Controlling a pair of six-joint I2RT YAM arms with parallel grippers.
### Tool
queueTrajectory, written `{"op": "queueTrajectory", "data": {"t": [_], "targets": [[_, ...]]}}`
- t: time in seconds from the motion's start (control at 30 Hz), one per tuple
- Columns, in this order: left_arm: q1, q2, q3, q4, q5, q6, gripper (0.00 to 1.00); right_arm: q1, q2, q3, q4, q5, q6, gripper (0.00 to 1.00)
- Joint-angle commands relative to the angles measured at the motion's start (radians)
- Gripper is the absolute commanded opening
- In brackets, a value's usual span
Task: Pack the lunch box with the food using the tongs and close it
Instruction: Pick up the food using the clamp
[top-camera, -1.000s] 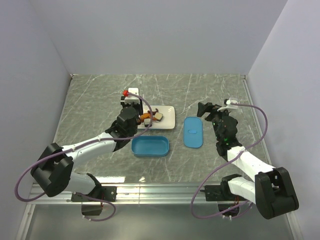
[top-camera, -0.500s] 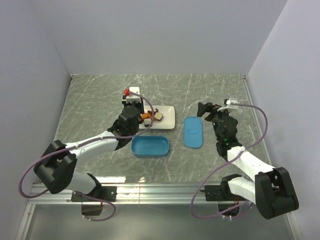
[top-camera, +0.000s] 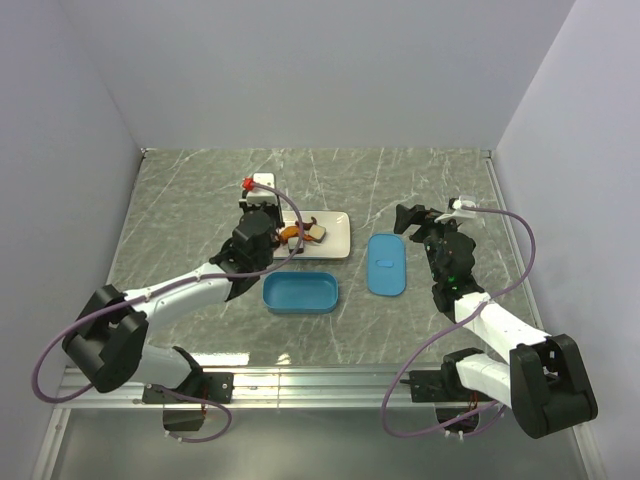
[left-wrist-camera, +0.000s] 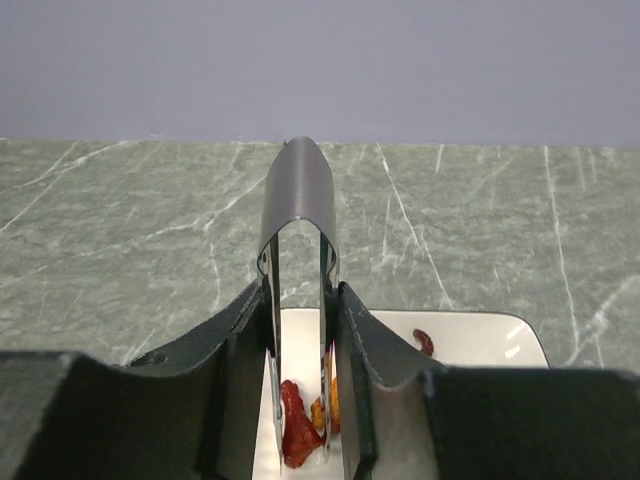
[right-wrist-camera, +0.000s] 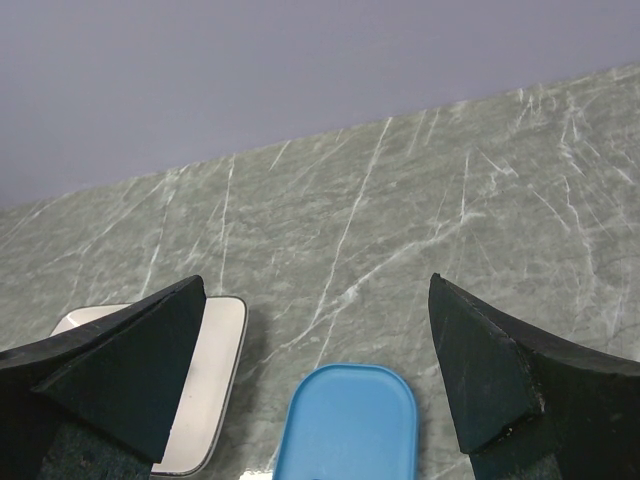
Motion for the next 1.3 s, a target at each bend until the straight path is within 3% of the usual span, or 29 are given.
{"op": "queueTrajectory", "data": {"t": [0.0,0.23,0.6,0.8,0.97,1.27], "targets": [[0.000,-0.074,-0.022,-0.031,0.051,-0.017,0.11,0.002,-0.001,0.000,0.040,0.014,0.003,0.99],[0.000,-0.118,-0.022,-0.081,0.075,-0.032,0.04,0.003,0.003,0.002,0.039,0.015,0.004,0.99],[0.000,-0.155,-0.033,-0.100,0.072,-0.048,0.03,0.005,0.005,0.003,0.037,0.014,0.006,0.99],[0.000,-0.114,-0.019,-0.080,0.026,-0.051,0.17,0.002,0.006,0.005,0.034,0.009,0.004,0.99],[0.000,-0.086,-0.017,-0.057,-0.006,-0.054,0.22,0.003,0.005,0.003,0.036,0.009,0.004,0.99],[0.000,-0.118,-0.036,-0.017,0.000,-0.077,0.41,0.002,0.011,0.008,0.034,0.003,0.004,0.99]]}}
